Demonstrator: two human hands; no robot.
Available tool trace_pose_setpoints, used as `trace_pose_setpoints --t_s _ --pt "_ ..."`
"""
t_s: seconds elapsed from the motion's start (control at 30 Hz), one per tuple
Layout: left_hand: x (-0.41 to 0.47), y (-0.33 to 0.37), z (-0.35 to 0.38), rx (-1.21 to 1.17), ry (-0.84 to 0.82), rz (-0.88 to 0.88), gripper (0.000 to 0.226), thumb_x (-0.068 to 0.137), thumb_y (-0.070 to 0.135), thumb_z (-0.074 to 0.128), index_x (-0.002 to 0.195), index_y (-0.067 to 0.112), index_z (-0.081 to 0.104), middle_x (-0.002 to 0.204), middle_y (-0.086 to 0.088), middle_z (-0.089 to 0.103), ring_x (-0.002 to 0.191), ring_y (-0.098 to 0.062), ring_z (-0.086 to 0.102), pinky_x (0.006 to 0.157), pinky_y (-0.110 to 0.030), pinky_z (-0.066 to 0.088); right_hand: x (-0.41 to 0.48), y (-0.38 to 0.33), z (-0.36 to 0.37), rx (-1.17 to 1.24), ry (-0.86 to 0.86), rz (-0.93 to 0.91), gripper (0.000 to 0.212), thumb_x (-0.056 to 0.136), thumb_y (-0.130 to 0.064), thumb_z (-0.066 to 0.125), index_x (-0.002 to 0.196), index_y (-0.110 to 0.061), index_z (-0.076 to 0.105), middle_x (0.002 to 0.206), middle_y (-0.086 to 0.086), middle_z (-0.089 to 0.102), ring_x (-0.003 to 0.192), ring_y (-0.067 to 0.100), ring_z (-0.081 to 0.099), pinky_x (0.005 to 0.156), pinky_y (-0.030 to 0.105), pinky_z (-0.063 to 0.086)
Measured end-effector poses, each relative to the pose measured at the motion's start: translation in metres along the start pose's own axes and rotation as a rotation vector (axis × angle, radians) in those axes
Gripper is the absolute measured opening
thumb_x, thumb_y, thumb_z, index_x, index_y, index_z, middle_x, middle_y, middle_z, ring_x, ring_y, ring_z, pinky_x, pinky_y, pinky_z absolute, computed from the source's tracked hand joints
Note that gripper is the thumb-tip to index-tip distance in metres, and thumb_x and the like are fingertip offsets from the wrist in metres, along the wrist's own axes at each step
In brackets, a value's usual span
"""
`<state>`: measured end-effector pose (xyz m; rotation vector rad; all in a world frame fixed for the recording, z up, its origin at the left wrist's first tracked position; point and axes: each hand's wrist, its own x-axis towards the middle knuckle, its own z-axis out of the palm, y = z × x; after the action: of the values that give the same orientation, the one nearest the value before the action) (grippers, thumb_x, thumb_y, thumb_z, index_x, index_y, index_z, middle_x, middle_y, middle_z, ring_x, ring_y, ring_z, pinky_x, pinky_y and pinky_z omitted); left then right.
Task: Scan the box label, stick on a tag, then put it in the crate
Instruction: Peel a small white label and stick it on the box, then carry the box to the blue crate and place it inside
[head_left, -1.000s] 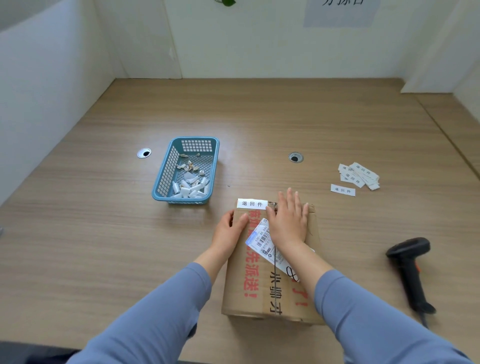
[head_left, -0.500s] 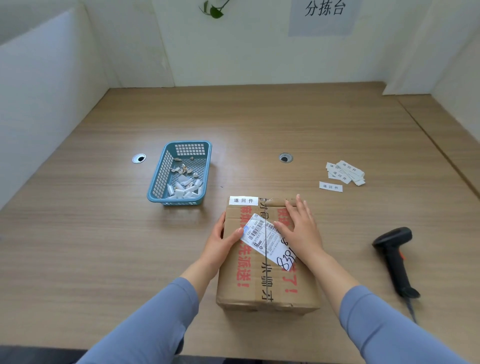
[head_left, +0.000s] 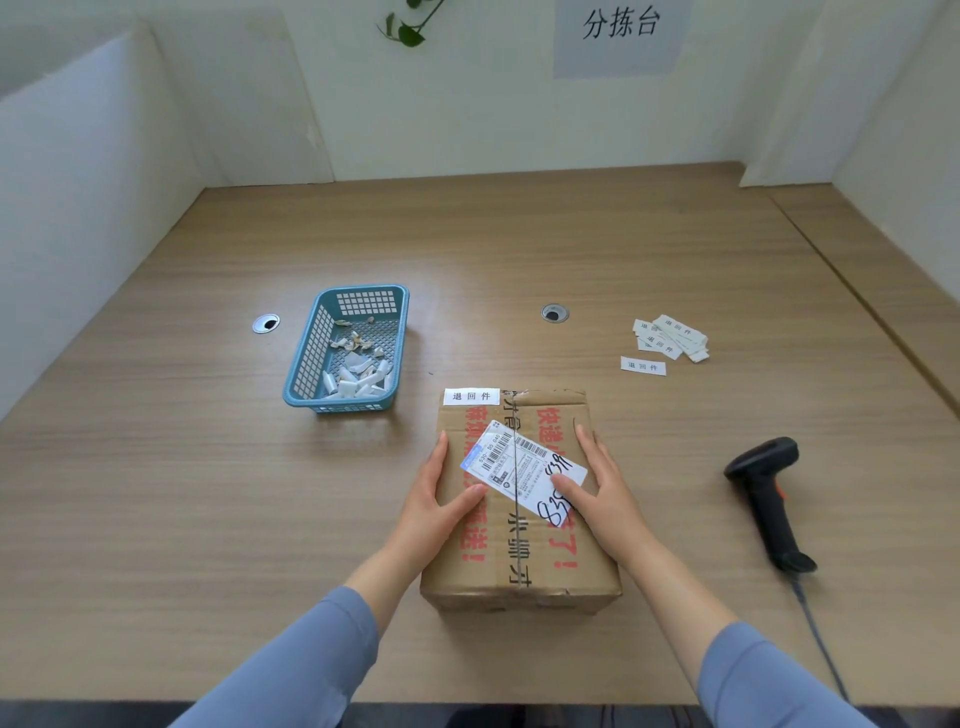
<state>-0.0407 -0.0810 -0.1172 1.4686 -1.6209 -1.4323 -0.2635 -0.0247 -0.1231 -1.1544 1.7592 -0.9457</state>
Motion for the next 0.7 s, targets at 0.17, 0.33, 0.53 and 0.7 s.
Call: trace_pose_setpoints --t_s 0.17,0.33,0.53,0.7 --pt "-0.010 -0.004 -0.001 0.028 -0.003 -0.006 0.081 0.082 0.031 0.070 0.147 0.037 0.022 0.152 0.009 0.031 0.136 -0.006 0.034 0.115 -0.034 0.029 -0.017 0.006 0.002 0.072 0.005 0.002 0.073 0.089 -0.027 0.065 0.149 -0.037 0.025 0.159 -0.009 0.019 0.147 0.003 0.013 0.120 0.030 0.013" --pt "-0.020 -0.007 -0.001 0.031 -0.005 -0.009 0.078 0.085 0.029 0.067 0.148 0.033 0.023 0.152 0.008 0.031 0.136 -0.006 0.033 0.113 -0.026 0.027 -0.029 0.010 0.003 0.126 0.005 0.001 0.069 0.090 -0.026 0.064 0.146 -0.040 0.026 0.156 -0.013 0.025 0.145 0.002 0.018 0.122 0.034 0.016" --pt "-0.028 -0.009 0.001 -0.020 -0.010 -0.018 0.075 0.088 0.020 0.064 0.148 0.032 0.023 0.153 0.009 0.030 0.132 -0.002 0.035 0.106 -0.017 0.030 -0.035 0.010 0.003 0.145 -0.008 0.011 0.068 0.091 -0.028 0.061 0.147 -0.039 0.023 0.153 -0.017 0.026 0.144 0.002 0.020 0.121 0.033 0.017" --pt "-0.031 -0.014 0.000 -0.049 -0.025 -0.037 0.075 0.088 0.018 0.064 0.148 0.034 0.022 0.153 0.009 0.030 0.131 -0.003 0.037 0.084 0.008 0.033 -0.038 0.009 0.004 0.164 -0.034 0.026 0.069 0.093 -0.022 0.060 0.148 -0.037 0.021 0.149 -0.021 0.025 0.142 0.001 0.021 0.118 0.026 0.017"
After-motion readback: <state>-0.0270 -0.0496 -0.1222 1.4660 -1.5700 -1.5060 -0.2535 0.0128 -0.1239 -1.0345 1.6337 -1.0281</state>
